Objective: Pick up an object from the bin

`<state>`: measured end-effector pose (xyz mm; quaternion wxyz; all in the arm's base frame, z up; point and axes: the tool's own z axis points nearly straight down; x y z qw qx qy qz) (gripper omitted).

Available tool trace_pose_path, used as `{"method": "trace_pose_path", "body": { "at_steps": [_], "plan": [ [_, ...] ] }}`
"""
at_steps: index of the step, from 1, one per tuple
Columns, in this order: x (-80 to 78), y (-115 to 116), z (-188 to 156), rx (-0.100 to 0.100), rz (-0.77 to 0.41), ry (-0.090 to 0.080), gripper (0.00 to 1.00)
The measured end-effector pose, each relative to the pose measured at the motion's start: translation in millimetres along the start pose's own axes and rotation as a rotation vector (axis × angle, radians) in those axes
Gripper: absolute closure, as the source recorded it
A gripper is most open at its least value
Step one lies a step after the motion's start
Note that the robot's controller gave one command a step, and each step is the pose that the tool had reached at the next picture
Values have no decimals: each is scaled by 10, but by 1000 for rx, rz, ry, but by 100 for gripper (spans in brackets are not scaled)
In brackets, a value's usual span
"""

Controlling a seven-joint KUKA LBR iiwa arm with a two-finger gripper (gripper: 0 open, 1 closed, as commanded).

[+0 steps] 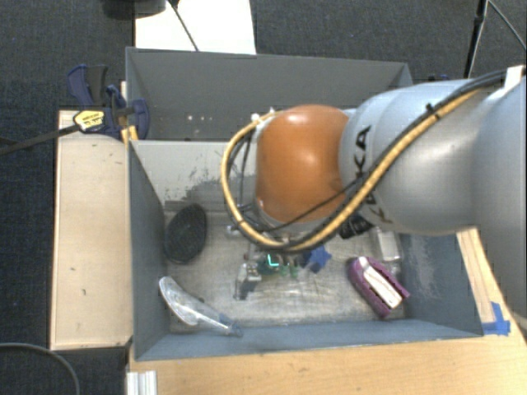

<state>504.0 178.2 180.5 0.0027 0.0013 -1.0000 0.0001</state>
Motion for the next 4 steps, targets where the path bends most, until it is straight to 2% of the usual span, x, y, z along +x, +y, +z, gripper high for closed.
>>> {"method": "trace_pose_path", "body": {
  "at_steps": [1, 2, 3, 4],
  "plan": [
    [-270, 388, 1025, 0, 169, -7, 0],
    [-776, 485, 1043, 3, 83, -9, 0],
    [-772, 625, 1089, 4, 211, -9, 0],
    [-906, 428, 846, -2, 184, -13, 0]
  ]
}}
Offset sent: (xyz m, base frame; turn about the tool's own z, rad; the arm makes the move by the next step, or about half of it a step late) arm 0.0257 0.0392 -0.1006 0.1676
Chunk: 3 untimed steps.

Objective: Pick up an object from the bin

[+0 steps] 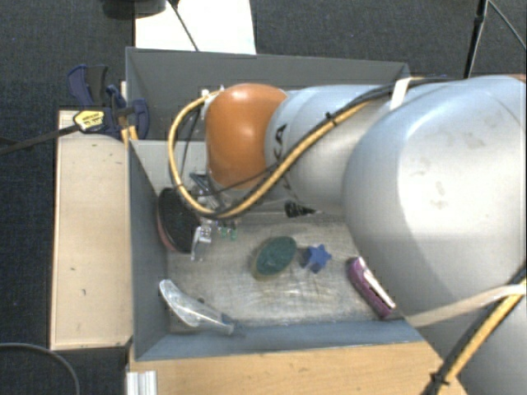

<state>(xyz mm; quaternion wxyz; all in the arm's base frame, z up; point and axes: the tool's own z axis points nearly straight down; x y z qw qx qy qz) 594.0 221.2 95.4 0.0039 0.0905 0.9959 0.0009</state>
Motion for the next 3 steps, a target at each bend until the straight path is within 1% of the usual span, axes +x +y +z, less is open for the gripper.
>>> {"method": "trace_pose_path", "body": {
  "at_steps": [1, 2, 3],
  "plan": [
    [402, 235, 246, 7, 186, 3, 0],
    [291, 283, 2, 2, 167, 3, 0],
    [157, 297, 209, 2, 338, 4, 0]
  ]
}}
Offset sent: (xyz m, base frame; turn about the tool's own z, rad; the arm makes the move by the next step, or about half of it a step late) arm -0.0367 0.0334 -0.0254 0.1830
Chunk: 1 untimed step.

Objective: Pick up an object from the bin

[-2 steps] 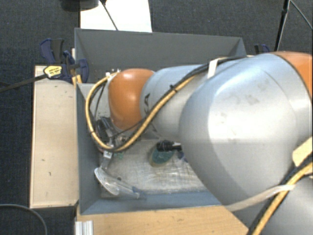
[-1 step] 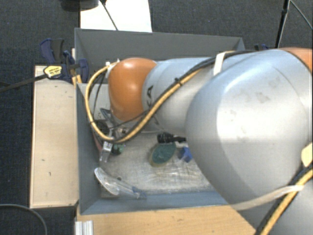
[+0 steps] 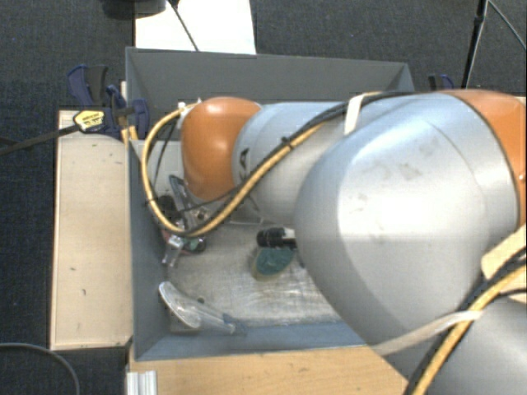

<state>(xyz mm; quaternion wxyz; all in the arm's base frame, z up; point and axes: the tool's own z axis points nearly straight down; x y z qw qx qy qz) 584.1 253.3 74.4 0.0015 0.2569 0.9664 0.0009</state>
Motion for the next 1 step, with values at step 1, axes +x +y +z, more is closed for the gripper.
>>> {"method": "trace_pose_path", "body": {
  "at_steps": [1],
  "plan": [
    [-4, 0, -5, 0, -2, -1, 100]
  ]
}}
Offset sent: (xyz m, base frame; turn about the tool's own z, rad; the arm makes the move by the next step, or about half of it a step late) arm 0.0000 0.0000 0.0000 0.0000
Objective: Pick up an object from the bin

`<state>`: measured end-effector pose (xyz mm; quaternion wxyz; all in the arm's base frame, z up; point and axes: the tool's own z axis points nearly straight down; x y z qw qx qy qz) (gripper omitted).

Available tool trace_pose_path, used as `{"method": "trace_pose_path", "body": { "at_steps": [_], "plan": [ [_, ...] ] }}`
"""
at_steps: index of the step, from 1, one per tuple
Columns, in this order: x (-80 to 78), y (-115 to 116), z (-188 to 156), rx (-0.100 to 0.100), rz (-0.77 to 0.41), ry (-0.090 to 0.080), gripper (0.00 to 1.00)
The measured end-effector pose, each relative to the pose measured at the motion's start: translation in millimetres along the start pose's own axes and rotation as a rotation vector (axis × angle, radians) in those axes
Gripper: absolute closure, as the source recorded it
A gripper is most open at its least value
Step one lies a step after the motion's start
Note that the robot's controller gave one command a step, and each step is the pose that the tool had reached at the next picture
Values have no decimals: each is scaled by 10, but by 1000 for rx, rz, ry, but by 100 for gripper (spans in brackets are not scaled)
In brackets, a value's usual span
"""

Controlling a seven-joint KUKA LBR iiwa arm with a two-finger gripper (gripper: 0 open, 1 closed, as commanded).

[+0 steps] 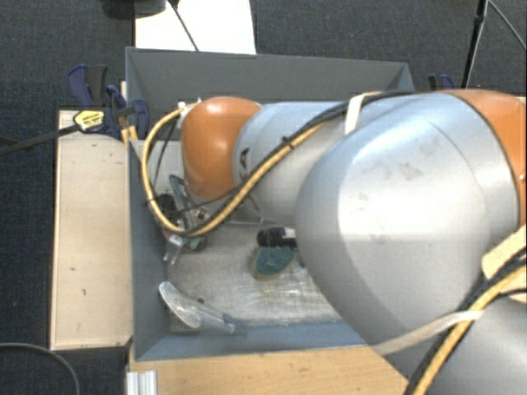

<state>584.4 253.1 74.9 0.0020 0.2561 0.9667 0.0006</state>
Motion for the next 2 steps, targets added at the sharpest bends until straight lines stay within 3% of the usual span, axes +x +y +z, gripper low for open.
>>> {"method": "trace_pose_path", "body": {
  "at_steps": [2],
  "plan": [
    [38, 9, -1789, -5, -57, -2, 100]
  ]
}}
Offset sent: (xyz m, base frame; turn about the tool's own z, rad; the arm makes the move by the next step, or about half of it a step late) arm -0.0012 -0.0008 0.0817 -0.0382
